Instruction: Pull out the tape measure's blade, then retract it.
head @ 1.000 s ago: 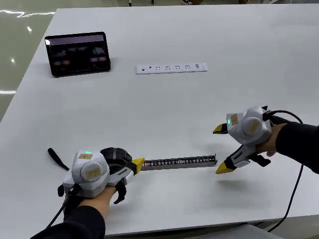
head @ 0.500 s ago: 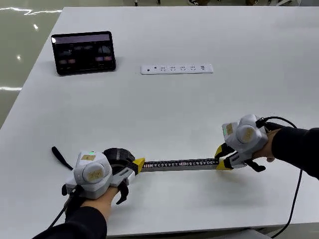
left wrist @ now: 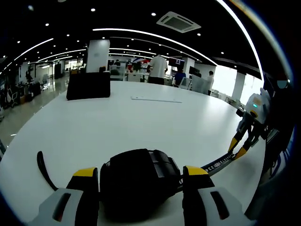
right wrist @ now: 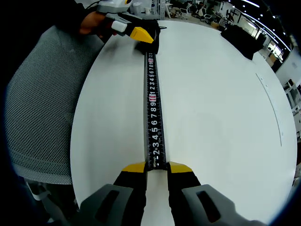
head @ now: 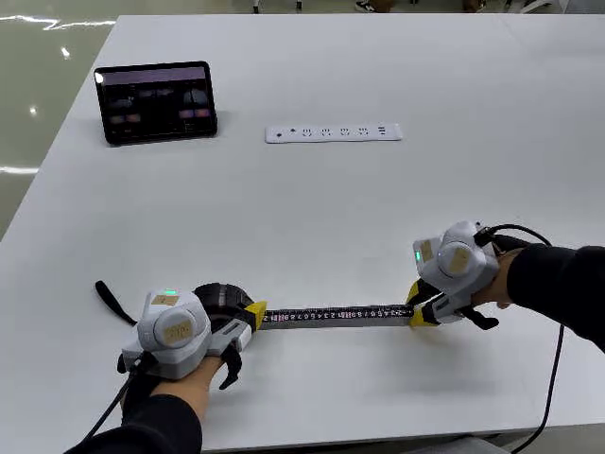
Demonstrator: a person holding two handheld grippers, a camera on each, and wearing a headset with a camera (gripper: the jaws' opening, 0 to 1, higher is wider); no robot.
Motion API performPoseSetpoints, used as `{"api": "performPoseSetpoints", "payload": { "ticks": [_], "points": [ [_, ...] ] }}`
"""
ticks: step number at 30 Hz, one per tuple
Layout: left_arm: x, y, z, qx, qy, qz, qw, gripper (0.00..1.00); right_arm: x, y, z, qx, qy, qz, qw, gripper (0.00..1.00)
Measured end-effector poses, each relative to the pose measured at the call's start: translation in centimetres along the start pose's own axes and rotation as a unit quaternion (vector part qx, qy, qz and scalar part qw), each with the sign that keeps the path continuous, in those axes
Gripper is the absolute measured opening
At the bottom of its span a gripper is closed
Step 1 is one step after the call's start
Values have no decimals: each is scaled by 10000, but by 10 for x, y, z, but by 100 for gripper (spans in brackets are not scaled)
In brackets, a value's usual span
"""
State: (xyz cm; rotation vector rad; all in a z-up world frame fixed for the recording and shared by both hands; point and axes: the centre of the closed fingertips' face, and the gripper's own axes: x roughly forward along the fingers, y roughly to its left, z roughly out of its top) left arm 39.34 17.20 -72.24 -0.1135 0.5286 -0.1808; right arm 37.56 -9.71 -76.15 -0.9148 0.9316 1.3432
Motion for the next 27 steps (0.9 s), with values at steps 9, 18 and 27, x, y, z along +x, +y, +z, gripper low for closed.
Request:
{"api": "performPoseSetpoints", "payload": {
  "ticks": [9, 18, 27],
  "points": [
    [-1, 1, 0, 94, 148, 79, 9998, 62, 3, 0, 6, 190, 8, -64, 9998, 12],
    [-1, 1, -3, 122, 266, 76, 9995, 61, 4, 0, 8, 46, 35, -41, 10000, 11],
    [-1, 1, -4, 93, 294, 54, 9995, 61, 4, 2, 11, -104, -109, -87, 9998, 10]
  ]
}}
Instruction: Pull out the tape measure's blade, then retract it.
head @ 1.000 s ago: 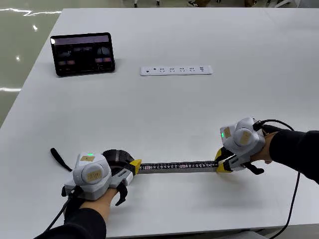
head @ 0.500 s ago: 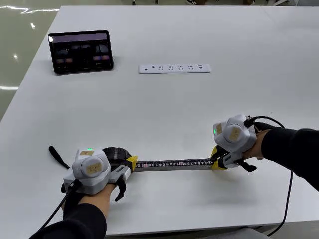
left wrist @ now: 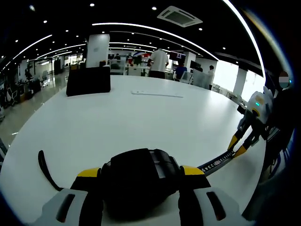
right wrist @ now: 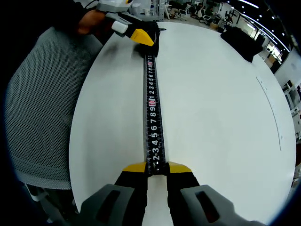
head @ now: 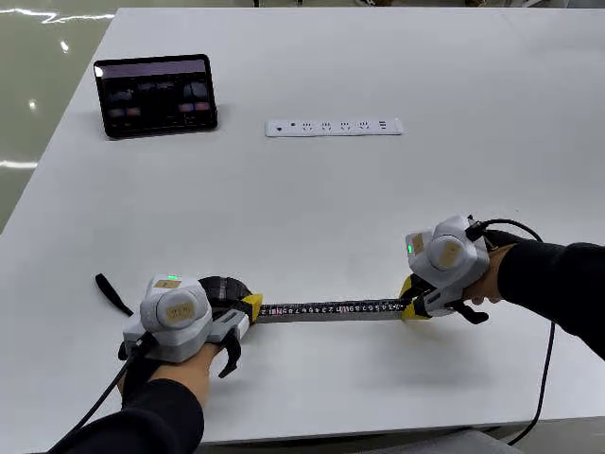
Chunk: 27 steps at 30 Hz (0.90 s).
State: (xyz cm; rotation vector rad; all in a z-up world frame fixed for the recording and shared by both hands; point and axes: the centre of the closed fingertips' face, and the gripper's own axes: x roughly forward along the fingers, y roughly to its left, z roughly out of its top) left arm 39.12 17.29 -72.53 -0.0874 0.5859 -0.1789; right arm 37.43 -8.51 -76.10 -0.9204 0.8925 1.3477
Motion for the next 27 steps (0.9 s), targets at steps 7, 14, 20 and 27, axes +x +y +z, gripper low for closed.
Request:
{"api": "performPoseSetpoints", "payload": {
  "ticks": [7, 14, 20, 27],
  "points": [
    [0, 0, 0, -8, 20, -16, 10000, 61, 3, -2, 8, 18, -113, -55, 9999, 10],
    [0, 0, 0, -13, 34, -21, 10000, 61, 5, -3, 13, 92, -148, -30, 9998, 10],
    [1, 0, 0, -22, 29, -28, 10000, 61, 6, -4, 17, 158, -177, -30, 9997, 10],
    [1, 0, 0, -37, 11, -61, 10000, 61, 8, -4, 21, 245, -206, 6, 9995, 11]
  ]
}}
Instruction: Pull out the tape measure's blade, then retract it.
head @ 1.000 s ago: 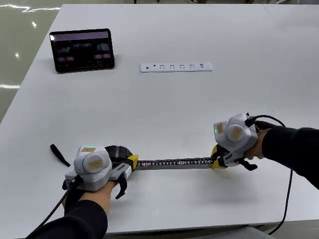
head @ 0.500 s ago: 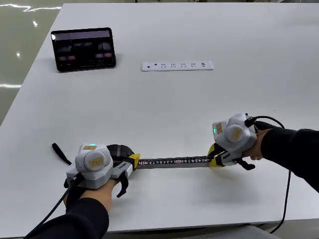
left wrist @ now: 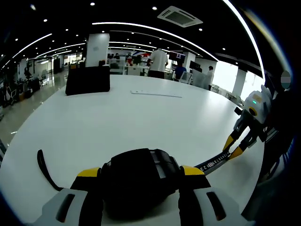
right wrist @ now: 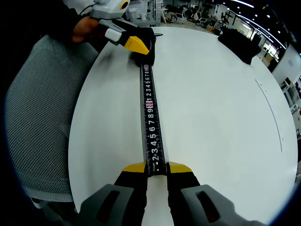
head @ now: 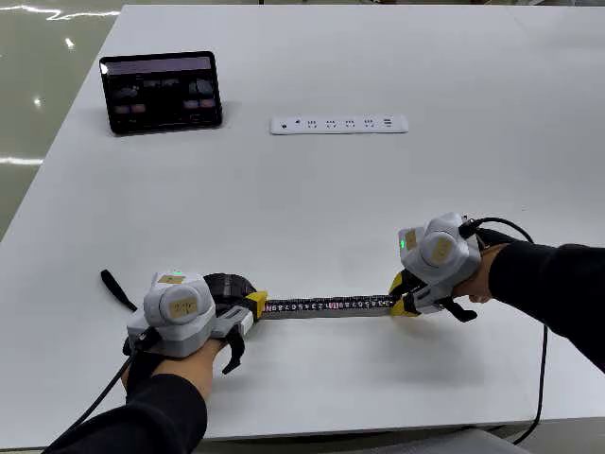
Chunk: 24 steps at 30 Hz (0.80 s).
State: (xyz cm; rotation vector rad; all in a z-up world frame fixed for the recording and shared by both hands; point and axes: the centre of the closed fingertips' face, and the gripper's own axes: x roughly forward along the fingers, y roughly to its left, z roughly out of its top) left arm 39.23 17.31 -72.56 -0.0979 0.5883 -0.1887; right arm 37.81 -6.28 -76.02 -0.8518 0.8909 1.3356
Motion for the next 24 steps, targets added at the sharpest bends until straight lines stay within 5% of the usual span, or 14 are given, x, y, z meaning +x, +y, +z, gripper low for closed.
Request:
{"api": "performPoseSetpoints", "payload": {
  "ticks": [24],
  "points": [
    [-1, 0, 1, -59, -8, -198, 9998, 60, 8, -3, 22, 83, -296, 57, 9995, 11]
  ]
}}
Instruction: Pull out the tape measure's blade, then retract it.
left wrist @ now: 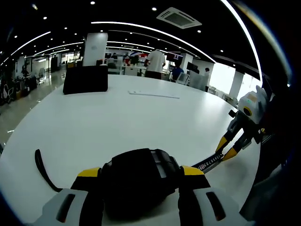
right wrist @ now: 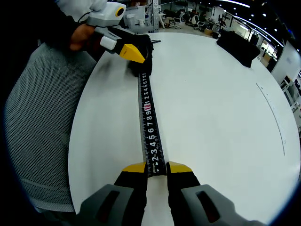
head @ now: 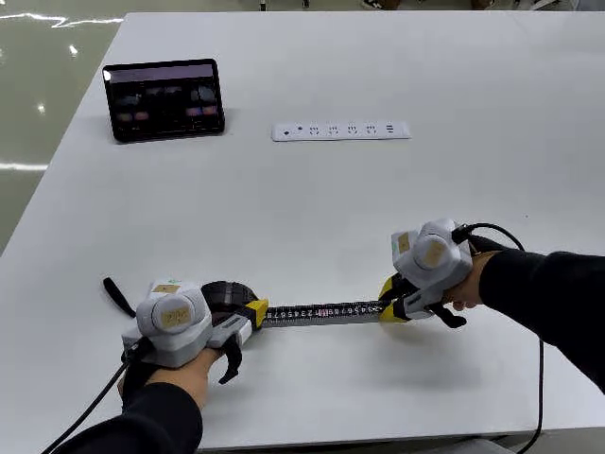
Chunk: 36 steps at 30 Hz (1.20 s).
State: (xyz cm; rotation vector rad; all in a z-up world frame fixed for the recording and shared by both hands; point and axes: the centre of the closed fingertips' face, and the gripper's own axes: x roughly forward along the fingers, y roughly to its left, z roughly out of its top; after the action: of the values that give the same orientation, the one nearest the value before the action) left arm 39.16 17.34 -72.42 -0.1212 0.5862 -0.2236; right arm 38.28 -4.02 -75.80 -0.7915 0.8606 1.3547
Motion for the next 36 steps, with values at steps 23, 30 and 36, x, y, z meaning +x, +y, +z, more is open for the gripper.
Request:
{"api": "performPoseSetpoints", "payload": {
  "ticks": [23, 30, 36],
  "points": [
    [-2, 0, 0, -14, 30, -44, 10000, 60, 12, 4, 19, 119, -86, 51, 9999, 12],
    [-1, 0, 0, -42, 25, -48, 10000, 60, 15, 5, 23, 170, -116, 43, 9998, 12],
    [-1, 0, 0, -51, 13, -59, 10000, 60, 18, 5, 28, 189, -155, 46, 9997, 12]
  ]
}}
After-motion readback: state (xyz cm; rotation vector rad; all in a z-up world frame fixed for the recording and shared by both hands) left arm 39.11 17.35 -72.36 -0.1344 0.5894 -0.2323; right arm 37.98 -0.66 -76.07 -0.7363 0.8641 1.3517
